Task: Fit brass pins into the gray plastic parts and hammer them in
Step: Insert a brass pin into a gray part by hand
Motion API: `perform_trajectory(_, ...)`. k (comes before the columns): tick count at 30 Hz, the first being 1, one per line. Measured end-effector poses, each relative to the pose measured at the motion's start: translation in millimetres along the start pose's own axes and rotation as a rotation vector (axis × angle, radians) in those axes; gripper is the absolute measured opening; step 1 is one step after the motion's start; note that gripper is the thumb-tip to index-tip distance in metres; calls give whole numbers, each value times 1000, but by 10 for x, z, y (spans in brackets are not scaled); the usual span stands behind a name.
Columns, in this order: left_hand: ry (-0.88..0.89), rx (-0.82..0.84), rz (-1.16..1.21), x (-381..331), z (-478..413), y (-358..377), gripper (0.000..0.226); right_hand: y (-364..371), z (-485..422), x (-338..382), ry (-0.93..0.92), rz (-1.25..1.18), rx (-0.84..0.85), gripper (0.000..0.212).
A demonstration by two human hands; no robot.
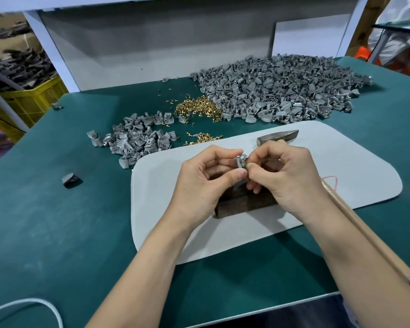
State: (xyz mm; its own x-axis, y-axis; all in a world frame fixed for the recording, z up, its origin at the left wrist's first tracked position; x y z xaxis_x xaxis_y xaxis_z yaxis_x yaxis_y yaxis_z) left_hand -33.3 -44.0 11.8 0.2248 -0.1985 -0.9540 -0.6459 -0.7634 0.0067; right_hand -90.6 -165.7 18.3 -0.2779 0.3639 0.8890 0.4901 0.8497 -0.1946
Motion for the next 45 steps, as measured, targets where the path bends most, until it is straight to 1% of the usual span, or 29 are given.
perform_trajectory(9,-2,-2,6,4,15,5,29,16,-11,-15,21,-37,20,28)
perform_trajectory(14,-10,-15,19,-17,11,-1,28,24,-4,9,3,-46,2,23)
perform_trajectory(15,-13,-24,27,-21,10,-7,27,21,-3,18,4,-75,-6,21)
perform_trajectory(17,-17,-56,45,-24,6,-28,26,11,-8,13,39,-231,-17,16)
perform_trajectory(19,-20,-82,61,-25,3,-44,25,-1,-15,-11,84,-362,-25,22)
perform_trajectory(20,-20,-87,65,-28,3,-46,25,-4,-17,-18,95,-379,-27,24)
perform_trajectory(25,-35,-80,43,-19,5,-44,26,9,-10,-16,66,-274,-15,18)
perform_trajectory(28,-40,-81,39,-10,9,-45,26,-1,-9,-14,42,-250,-10,15)
perform_trajectory(31,-43,-87,66,-12,11,-54,26,7,-5,-10,3,-188,10,23)
perform_trajectory(36,-57,-89,162,-16,-4,-95,24,79,30,78,-113,-126,97,26)
perform_trajectory(38,-51,-72,127,-24,-2,-93,27,64,35,95,-147,-41,76,25)
perform_trajectory(41,-56,-52,65,-22,-2,-89,25,37,31,148,-215,105,39,15)
perform_trajectory(45,-49,-22,27,-38,0,-71,27,51,40,193,-260,177,52,14)
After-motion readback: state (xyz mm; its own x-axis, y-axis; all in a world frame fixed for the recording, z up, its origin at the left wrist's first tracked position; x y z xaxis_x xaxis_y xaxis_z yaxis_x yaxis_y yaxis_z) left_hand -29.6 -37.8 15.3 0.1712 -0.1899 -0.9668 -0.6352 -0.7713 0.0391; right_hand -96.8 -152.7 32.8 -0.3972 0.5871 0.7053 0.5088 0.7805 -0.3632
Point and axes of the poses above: each hand's wrist, its own z-axis away from the middle knuckle, its own y-axis out of the palm, x = y × z, the point moved 7 cm from there along -z, towards the middle knuckle, and after that the axes turned 3 degrees about -y, right-handed, at the moved point
